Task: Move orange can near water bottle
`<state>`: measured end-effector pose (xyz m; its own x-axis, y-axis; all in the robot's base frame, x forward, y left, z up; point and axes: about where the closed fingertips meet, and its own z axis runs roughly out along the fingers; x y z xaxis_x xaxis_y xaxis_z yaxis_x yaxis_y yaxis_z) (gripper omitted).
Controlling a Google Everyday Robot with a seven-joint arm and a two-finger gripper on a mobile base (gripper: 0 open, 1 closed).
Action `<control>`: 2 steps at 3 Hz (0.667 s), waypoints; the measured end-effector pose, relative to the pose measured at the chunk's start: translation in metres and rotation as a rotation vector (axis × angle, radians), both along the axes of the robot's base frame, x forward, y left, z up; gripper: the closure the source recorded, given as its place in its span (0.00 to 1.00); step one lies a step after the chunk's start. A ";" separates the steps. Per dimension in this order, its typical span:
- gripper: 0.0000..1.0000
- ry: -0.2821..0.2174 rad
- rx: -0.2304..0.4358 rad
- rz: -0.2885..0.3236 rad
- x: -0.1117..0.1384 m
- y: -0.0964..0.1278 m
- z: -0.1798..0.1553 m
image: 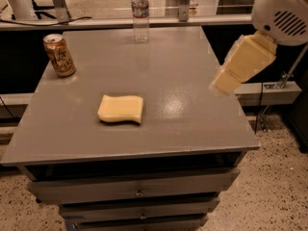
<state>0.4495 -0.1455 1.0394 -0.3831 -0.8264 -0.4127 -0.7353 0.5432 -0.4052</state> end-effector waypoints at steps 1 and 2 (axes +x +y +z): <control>0.00 0.000 0.000 0.000 0.000 0.000 0.000; 0.00 -0.019 0.019 0.013 -0.001 0.005 0.008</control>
Offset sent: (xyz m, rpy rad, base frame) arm 0.0077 -0.0001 -0.0017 0.0545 -0.0024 0.0144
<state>0.4484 -0.1403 1.0477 -0.3644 -0.8231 -0.4356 -0.7345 0.5416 -0.4089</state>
